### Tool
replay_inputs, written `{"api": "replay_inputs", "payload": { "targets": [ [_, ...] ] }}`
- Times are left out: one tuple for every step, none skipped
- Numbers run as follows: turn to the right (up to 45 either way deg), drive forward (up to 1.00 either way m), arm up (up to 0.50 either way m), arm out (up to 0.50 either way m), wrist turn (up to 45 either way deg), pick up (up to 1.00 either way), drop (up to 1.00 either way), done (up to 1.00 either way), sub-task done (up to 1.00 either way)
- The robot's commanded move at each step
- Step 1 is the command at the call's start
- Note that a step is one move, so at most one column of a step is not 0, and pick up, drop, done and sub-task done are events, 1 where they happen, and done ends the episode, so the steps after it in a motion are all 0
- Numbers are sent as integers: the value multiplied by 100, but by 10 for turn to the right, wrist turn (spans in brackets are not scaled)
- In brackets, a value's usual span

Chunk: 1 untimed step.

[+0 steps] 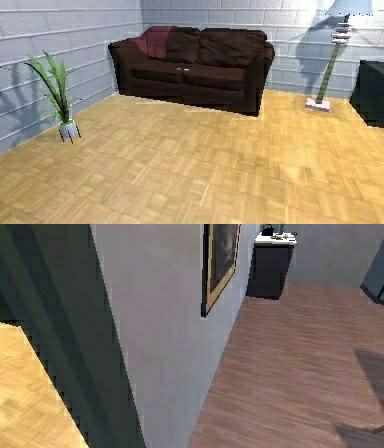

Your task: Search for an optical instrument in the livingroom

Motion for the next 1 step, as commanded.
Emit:
{"api": "replay_inputs", "payload": {
  "targets": [
    [30,0,0,0,0,0,0,0,0]
  ]
}}
